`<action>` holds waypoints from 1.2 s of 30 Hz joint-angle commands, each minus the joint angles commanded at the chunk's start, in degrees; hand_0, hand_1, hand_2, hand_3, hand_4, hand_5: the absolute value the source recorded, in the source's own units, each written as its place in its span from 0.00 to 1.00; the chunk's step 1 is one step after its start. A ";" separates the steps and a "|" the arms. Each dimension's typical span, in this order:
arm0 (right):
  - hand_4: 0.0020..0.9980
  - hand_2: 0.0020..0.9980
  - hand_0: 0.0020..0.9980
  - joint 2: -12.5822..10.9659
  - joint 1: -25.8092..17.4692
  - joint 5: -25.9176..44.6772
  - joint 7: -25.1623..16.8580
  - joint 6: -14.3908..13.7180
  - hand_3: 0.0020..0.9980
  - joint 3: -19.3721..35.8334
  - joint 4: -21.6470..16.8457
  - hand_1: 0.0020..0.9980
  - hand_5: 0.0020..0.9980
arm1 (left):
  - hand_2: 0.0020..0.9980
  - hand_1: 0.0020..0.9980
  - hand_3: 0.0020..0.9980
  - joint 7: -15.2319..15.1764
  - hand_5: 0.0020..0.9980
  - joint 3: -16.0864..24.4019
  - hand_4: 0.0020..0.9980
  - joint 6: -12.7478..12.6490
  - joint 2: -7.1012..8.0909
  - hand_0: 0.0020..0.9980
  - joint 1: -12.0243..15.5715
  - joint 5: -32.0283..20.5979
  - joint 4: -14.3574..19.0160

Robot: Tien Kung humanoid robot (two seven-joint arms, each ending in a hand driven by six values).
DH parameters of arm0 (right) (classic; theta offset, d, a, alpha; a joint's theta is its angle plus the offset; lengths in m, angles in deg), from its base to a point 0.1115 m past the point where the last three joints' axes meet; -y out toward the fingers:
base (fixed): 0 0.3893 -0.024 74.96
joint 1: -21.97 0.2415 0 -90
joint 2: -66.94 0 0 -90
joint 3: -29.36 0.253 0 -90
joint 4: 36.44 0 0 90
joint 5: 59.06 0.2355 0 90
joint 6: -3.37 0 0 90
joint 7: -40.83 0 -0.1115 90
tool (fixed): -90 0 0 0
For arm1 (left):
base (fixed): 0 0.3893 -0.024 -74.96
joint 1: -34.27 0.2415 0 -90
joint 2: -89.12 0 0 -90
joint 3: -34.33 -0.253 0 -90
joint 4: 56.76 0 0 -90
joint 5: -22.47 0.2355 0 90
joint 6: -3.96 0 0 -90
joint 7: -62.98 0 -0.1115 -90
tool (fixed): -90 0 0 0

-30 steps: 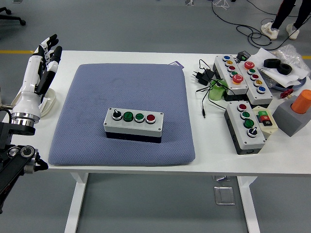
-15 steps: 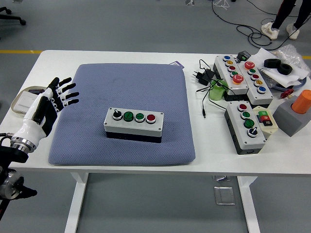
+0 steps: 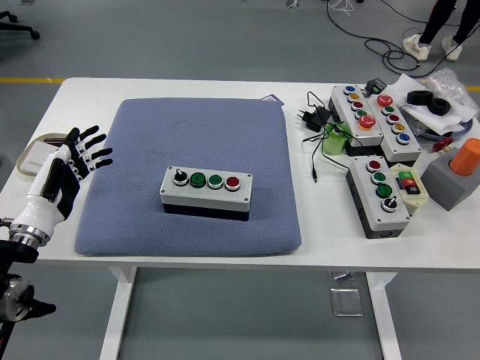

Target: Pick up the button,place it on the desk,press the button,press the button

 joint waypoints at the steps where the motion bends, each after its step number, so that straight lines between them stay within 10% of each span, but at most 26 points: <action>1: 0.27 0.53 0.63 0.03 0.00 0.24 -0.02 0.03 0.58 -0.18 0.00 0.48 0.01 | 0.88 0.77 0.87 -0.09 1.00 0.15 0.71 -0.27 0.11 0.71 0.08 -0.01 0.02; 36: 0.26 0.61 0.64 0.55 0.58 6.22 -1.35 1.48 0.58 -5.41 0.00 0.56 0.01 | 0.88 0.79 0.86 -0.54 1.00 3.57 0.71 -2.85 0.56 0.74 0.14 1.24 0.29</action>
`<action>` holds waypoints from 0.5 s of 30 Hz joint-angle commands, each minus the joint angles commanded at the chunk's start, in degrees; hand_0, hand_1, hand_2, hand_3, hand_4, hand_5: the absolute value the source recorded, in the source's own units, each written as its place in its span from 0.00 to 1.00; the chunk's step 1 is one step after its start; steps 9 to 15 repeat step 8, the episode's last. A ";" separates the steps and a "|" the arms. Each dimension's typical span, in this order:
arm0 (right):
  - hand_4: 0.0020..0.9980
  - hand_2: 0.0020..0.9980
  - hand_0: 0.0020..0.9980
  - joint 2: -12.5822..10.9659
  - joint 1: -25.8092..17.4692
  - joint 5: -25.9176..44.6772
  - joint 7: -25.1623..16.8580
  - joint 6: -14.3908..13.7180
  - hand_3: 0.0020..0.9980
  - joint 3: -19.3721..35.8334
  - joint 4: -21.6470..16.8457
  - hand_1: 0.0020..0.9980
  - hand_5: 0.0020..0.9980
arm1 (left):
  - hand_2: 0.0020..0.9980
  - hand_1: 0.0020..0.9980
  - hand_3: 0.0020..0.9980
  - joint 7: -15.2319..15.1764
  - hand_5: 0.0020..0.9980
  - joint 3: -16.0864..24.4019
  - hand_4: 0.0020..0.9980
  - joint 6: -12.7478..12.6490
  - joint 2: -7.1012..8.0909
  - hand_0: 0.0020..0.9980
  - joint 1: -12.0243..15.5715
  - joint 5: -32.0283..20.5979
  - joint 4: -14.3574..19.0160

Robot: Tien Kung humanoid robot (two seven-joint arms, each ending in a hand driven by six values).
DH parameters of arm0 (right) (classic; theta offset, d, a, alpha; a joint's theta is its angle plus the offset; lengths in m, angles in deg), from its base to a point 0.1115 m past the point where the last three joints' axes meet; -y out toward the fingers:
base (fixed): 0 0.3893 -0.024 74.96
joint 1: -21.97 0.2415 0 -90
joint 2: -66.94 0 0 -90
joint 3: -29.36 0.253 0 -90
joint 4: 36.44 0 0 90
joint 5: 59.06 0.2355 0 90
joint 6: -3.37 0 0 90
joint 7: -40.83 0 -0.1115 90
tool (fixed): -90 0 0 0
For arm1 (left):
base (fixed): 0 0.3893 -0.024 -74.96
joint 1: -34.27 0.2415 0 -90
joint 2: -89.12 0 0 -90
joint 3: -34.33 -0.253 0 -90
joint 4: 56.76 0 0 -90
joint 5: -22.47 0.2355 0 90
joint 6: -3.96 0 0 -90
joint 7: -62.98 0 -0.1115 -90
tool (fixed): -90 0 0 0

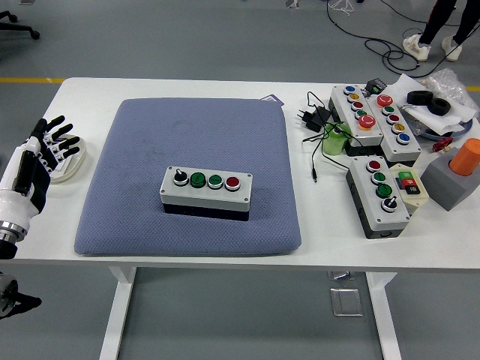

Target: Pick up the button,place it on the desk,press the button,press the button

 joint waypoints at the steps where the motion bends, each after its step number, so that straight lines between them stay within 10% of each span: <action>1: 0.26 0.61 0.64 -0.02 0.07 0.50 -0.16 0.01 0.58 -0.30 0.00 0.56 0.01 | 0.88 0.79 0.86 0.06 1.00 0.05 0.71 0.08 0.06 0.74 -0.21 0.06 0.00; 15: 0.26 0.61 0.64 0.13 -0.16 1.96 -0.58 -0.20 0.58 -0.90 0.00 0.55 0.01 | 0.88 0.79 0.86 0.83 1.00 -0.23 0.71 0.61 0.40 0.74 -0.76 0.58 -0.35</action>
